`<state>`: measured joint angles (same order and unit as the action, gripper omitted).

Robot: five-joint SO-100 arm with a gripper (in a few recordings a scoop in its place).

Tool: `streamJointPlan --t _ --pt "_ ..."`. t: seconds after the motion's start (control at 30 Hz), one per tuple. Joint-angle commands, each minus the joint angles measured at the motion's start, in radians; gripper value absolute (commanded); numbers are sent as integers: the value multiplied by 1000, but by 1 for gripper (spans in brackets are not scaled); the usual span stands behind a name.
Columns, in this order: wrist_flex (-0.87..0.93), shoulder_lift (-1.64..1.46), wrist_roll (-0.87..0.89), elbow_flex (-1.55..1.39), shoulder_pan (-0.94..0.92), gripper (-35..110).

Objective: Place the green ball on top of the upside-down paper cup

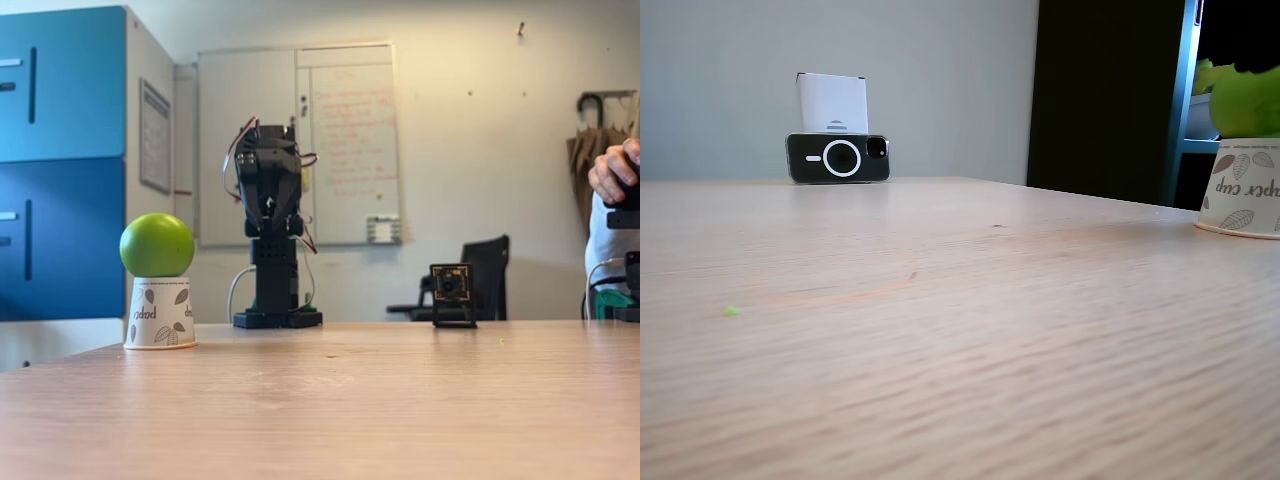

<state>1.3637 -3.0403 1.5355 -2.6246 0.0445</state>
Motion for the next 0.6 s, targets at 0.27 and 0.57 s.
streamJointPlan --t 0.27,0.57 --pt "-5 -94 -37 -259 -15 0" --pt "-14 -272 -49 -431 -44 0"
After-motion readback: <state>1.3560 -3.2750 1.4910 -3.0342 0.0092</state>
